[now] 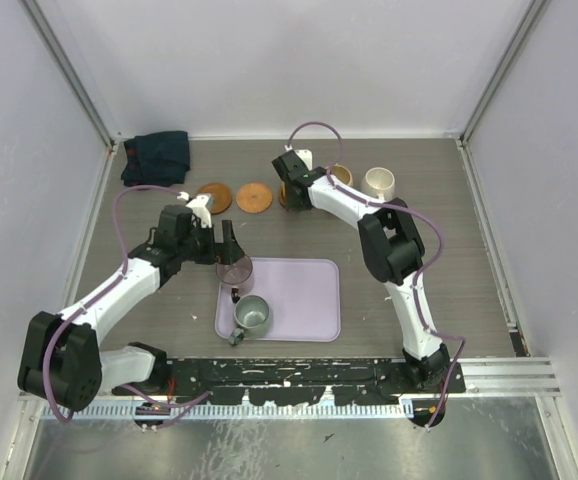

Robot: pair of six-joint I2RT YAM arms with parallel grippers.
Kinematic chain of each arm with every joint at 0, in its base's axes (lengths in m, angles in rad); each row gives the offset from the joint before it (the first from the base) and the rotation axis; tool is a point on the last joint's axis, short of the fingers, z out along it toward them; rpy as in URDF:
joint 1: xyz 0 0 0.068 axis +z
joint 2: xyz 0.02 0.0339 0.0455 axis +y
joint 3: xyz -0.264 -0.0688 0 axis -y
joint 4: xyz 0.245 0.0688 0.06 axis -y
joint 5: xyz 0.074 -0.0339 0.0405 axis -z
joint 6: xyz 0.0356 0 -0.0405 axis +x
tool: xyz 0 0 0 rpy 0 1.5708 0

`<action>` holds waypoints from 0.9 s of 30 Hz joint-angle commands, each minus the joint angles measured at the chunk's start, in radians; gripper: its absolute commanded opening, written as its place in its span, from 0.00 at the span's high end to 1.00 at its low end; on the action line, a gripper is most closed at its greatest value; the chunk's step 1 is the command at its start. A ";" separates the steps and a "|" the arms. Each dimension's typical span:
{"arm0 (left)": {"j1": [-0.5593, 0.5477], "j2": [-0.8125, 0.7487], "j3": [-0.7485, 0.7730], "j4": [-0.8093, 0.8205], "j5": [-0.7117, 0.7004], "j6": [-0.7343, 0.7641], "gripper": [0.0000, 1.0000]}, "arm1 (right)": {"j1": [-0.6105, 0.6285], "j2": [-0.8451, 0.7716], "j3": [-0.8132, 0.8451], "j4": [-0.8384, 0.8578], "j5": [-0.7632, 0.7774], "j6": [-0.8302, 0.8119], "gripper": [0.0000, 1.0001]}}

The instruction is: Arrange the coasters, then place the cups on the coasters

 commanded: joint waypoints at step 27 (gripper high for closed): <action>-0.004 0.000 0.034 0.038 0.005 0.005 0.02 | 0.060 -0.063 -0.048 -0.027 0.011 0.053 0.99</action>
